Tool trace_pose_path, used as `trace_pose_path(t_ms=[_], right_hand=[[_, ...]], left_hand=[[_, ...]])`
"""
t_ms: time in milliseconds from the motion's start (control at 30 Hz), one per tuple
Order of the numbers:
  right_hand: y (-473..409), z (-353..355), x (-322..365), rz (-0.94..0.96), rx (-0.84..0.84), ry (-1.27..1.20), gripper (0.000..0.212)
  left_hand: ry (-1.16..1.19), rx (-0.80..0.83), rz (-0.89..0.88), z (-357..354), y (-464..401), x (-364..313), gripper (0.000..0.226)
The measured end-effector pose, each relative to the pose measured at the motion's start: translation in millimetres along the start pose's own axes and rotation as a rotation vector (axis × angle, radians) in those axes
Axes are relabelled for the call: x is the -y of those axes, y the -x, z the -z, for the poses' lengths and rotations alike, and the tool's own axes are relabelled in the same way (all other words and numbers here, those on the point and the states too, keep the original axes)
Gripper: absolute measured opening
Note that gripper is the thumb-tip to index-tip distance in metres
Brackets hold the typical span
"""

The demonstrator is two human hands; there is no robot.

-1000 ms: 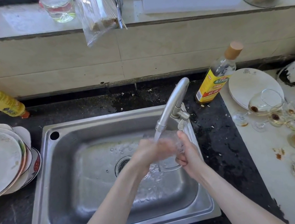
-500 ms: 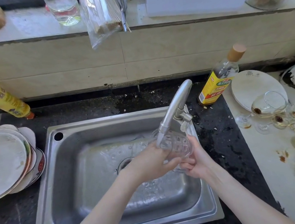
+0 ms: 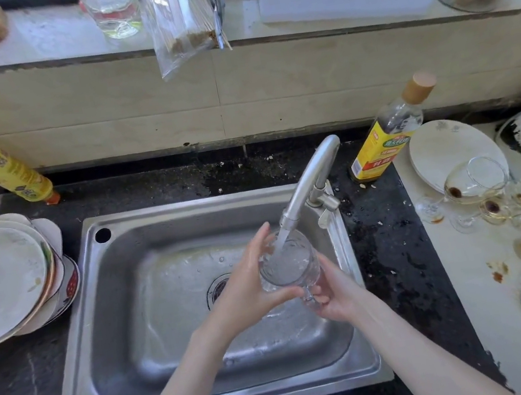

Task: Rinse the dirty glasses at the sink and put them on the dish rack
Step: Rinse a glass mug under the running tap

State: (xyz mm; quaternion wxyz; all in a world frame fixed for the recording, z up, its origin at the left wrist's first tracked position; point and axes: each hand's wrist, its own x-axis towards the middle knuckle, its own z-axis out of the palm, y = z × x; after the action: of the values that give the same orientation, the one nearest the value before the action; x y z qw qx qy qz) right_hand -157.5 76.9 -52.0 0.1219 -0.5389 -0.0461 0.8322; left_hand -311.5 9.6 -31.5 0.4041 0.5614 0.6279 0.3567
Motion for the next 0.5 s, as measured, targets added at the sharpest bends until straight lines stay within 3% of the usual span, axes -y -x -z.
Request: trace_pose_path(t_ms=[67,200,400,500], right_hand=[[-0.3,-3.2,-0.1,0.002,0.008,0.027,0.049],[-3.3,-5.2,1.2,0.020,0.034,0.030,0.053],[-10.6,-3.0,8.9,0.070,0.021,0.194,0.031],[-19.9,0.7,24.7,0.146,-0.100,0.215,0.026]], left_hand=[[0.019,0.020,0.040,1.3,-2.5,1.1,0.102],[0.079,0.031,0.076,2.0,-5.7,1.2,0.090],[0.074,-0.127,0.106,-3.8,-9.7,-0.1,0.086],[0.006,-0.132,0.096,-1.2,-13.4,-0.3,0.090]])
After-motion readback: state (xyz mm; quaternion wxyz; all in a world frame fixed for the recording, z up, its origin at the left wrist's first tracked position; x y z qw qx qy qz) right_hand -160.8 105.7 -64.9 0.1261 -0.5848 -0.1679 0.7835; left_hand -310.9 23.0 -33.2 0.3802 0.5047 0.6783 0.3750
